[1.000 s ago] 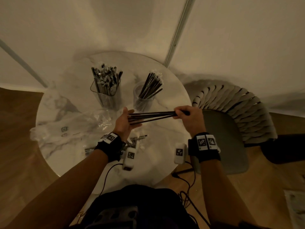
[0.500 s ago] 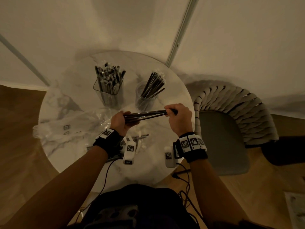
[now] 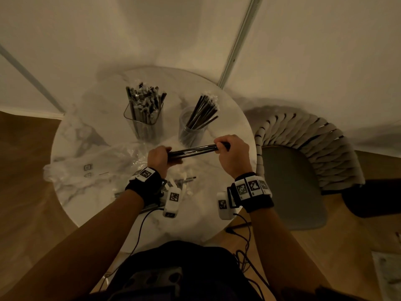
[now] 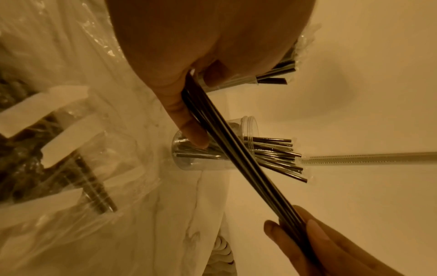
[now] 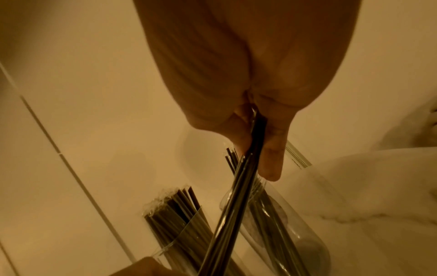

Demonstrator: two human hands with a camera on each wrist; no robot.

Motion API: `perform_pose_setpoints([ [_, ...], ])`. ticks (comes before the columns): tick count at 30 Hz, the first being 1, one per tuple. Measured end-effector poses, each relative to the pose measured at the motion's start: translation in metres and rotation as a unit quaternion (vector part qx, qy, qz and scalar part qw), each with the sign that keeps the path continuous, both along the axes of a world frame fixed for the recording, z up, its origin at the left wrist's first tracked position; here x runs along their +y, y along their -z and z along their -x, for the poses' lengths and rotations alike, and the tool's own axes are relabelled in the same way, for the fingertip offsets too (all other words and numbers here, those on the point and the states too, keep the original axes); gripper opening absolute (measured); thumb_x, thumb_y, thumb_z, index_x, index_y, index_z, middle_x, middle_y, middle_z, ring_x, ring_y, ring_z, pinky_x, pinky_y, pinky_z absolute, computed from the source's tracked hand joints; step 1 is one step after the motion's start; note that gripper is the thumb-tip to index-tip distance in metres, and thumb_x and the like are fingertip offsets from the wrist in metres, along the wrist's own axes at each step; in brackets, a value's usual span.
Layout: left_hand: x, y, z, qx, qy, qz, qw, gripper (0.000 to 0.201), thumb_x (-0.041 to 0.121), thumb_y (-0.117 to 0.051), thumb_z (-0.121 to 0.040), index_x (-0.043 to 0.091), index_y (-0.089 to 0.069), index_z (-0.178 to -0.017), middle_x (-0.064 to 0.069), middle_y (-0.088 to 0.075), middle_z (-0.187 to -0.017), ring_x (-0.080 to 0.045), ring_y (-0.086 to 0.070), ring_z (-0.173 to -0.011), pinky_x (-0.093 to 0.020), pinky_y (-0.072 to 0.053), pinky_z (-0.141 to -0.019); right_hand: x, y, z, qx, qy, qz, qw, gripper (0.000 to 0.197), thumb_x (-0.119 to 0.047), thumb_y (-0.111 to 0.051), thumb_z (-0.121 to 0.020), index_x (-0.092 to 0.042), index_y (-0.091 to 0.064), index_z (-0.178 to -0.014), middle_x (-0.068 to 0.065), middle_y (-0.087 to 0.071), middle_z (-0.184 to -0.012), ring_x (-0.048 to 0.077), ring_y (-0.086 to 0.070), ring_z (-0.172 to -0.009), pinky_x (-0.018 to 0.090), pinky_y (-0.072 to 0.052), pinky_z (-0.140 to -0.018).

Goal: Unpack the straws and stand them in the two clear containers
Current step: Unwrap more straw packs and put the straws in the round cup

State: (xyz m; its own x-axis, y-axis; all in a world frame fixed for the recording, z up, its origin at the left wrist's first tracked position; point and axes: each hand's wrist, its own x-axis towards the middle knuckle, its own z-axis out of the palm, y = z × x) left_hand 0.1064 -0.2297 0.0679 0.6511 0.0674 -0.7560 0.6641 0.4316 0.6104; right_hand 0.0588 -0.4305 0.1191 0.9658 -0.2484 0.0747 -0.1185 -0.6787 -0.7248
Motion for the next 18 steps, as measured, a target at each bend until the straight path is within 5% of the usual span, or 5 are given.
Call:
perform_pose_setpoints([
  [4, -0.003, 0.008, -0.002, -0.016, 0.064, -0.061, 0.996, 0.022, 0.001, -0.041, -0.098, -0.009, -0.058, -0.106, -0.024, -0.064, -0.075, -0.026, -0.064, -0.052, -0.027, -0.049, -0.041, 0.001, -0.002, -0.002, 0.019, -0.015, 0.022, 0.999, 0.012, -0.006, -0.062, -0.091, -0.009, -0.073, -0.096, 0.004, -0.063, -0.091, 0.021, -0.062, -0.081, 0.043, -0.054, -0.085],
  [9, 0.002, 0.016, -0.002, -0.031, 0.142, -0.066, 0.987, 0.009, 0.007, -0.05, -0.097, 0.002, -0.058, -0.098, -0.008, -0.063, -0.078, -0.018, -0.062, -0.066, -0.025, -0.053, -0.06, 0.0, -0.004, -0.001, -0.001, -0.027, 0.008, 1.0, 0.012, -0.005, -0.065, -0.089, -0.009, -0.074, -0.095, 0.006, -0.065, -0.091, 0.018, -0.064, -0.078, 0.04, -0.056, -0.082],
  [13, 0.002, 0.018, 0.0, -0.034, 0.124, -0.029, 0.991, 0.027, 0.001, -0.039, -0.101, -0.005, -0.059, -0.083, -0.012, -0.065, -0.054, -0.018, -0.06, -0.045, -0.023, -0.045, -0.044, -0.004, -0.007, -0.004, -0.015, -0.024, -0.004, 1.0, 0.013, -0.011, -0.064, -0.089, -0.015, -0.07, -0.099, -0.001, -0.067, -0.09, 0.016, -0.066, -0.078, 0.045, -0.057, -0.08],
  [18, 0.0, 0.017, -0.009, -0.036, 0.068, -0.019, 0.997, 0.023, -0.003, -0.041, -0.099, -0.009, -0.058, -0.084, -0.013, -0.057, -0.044, -0.018, -0.047, -0.034, -0.022, -0.034, -0.036, -0.01, -0.031, -0.017, 0.035, -0.06, -0.069, 0.995, 0.013, -0.008, -0.059, -0.095, -0.008, -0.065, -0.107, 0.005, -0.07, -0.089, 0.01, -0.068, -0.072, 0.018, -0.055, -0.067],
])
